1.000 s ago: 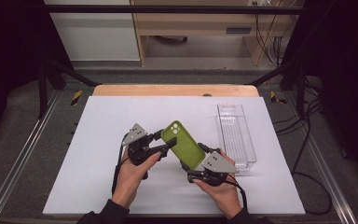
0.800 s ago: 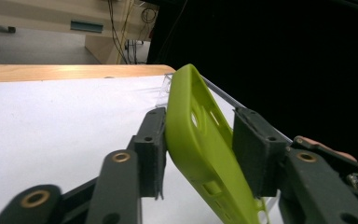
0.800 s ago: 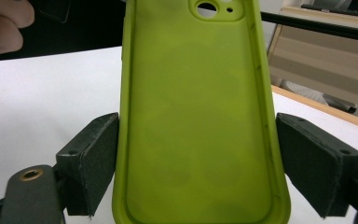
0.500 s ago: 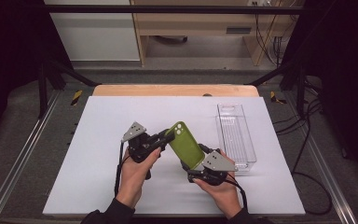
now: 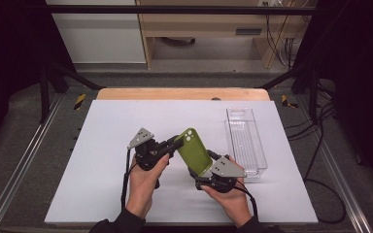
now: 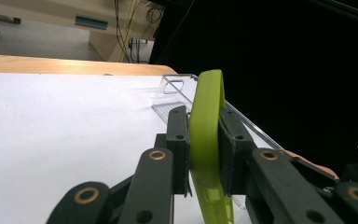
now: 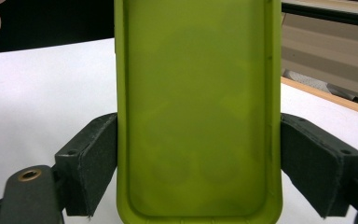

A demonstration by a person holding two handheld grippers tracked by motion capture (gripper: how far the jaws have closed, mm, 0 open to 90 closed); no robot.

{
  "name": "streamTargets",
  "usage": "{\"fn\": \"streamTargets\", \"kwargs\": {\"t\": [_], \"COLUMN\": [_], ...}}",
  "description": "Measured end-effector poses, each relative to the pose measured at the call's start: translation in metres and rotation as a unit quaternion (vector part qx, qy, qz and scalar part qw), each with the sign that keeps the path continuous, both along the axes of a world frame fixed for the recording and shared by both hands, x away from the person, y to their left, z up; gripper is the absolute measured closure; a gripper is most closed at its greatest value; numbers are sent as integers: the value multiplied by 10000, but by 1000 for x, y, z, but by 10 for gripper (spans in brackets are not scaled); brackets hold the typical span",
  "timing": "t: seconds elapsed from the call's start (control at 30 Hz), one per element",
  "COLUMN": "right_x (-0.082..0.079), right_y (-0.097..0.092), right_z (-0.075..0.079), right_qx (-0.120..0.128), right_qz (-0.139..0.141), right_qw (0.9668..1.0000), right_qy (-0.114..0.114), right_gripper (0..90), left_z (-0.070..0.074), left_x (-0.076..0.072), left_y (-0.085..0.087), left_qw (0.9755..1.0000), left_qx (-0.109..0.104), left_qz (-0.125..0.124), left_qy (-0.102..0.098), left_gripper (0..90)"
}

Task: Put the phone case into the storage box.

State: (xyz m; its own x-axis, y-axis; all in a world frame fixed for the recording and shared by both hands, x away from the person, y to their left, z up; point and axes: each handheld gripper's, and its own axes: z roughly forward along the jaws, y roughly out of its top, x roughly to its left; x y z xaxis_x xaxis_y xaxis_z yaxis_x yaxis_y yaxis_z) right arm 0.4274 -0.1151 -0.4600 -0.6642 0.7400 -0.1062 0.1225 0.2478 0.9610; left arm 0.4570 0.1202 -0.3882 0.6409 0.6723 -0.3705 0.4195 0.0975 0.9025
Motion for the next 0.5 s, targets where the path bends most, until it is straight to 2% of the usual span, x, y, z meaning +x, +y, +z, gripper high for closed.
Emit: {"fn": "streamTargets", "kwargs": {"t": [0.13, 0.3, 0.33, 0.37, 0.4, 0.5], "right_x": [1, 4, 4, 4, 4, 4], "right_y": [0, 1, 2, 2, 2, 3], "right_z": [-2, -5, -5, -5, -5, -4], "right_qx": [1, 14, 45, 45, 60, 76], "right_qz": [-14, 23, 41, 41, -2, -31], "right_qw": [10000, 9996, 9995, 9995, 9995, 9996], "right_qy": [53, 271, 296, 296, 306, 279], "right_gripper": [162, 152, 123, 123, 67, 39], "left_z": [0, -1, -2, -2, -3, -4], "left_x": [-2, -3, -3, -3, -4, -4], "left_y": [-3, -7, -8, -8, -10, -13], "left_qw": [10000, 9996, 9992, 9992, 9988, 9985], "left_qx": [85, 250, 367, 367, 445, 503], "left_qz": [-4, -11, 9, 9, 27, 22], "left_qy": [-43, -115, -161, -161, -178, -214], "left_gripper": [765, 767, 767, 768, 768, 768]}}
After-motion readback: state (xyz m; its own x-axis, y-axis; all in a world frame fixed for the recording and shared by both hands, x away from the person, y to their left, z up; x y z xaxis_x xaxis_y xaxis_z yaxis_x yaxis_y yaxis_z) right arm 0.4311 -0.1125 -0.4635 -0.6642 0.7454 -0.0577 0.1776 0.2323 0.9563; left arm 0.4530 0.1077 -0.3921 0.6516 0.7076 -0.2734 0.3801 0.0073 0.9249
